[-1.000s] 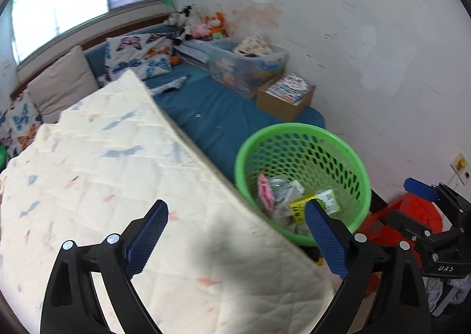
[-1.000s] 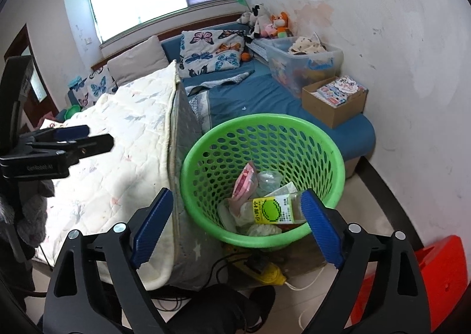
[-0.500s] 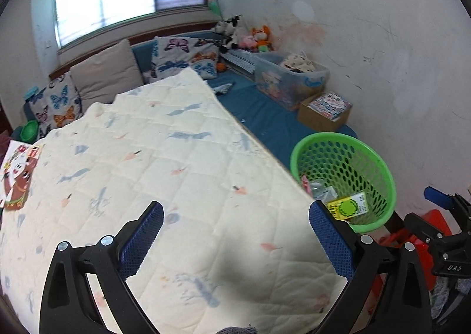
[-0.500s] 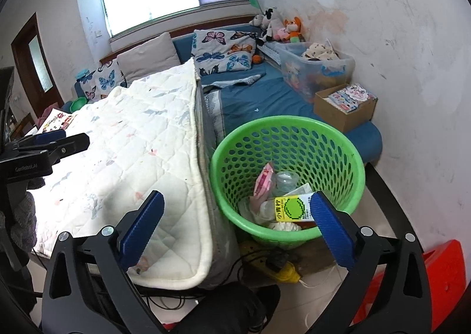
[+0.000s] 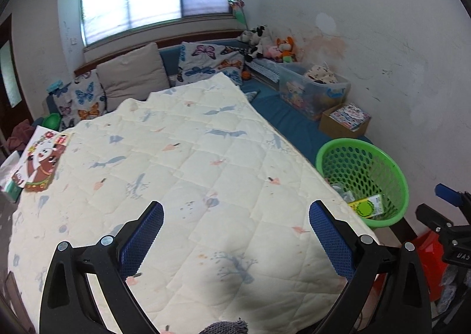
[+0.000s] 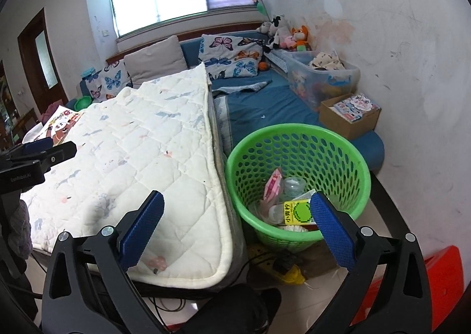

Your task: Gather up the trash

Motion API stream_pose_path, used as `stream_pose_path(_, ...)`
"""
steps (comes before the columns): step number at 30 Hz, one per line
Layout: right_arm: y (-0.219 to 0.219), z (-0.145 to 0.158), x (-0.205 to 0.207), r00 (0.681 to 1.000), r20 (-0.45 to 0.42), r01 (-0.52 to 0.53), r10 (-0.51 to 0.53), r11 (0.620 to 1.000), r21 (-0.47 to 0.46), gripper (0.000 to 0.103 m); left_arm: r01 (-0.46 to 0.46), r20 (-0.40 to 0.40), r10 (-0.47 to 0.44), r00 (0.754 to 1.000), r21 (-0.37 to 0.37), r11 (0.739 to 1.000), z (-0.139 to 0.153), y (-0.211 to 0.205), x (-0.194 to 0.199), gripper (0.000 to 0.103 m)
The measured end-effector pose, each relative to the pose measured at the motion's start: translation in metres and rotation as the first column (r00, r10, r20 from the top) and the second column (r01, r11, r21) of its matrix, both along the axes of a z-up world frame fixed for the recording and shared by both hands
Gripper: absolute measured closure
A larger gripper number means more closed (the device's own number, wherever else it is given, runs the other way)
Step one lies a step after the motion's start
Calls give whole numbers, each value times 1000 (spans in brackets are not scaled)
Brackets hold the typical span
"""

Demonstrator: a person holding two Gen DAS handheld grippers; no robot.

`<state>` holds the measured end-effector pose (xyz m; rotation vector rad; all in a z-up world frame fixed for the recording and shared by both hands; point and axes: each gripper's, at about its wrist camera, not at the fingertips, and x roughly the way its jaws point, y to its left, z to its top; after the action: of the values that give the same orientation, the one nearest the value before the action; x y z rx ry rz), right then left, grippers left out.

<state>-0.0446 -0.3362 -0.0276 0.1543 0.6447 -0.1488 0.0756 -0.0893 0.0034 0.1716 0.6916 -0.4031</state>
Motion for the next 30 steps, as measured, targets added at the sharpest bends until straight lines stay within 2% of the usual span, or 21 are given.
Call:
stream_pose_path(4,10,6,1,999,23,-24,25,999,-23,4,-30,3,30,1000,-20,999,3,9,-5,7)
stream_pose_path(11,29,8,10,995,35,-87,89,995,-56,4,-105,40,105,994,-10,994,8,26,-13,7)
stream_pose_path(21,48,7,21,988,35,-145,147,988,-52,4,-201,64,200,978,5,980,9,49,-16,7)
stream_pose_path(30,51,6,23,987,37,-156,157,987,-42,4,-234,80,232,969,14,972,9,54,-17,7)
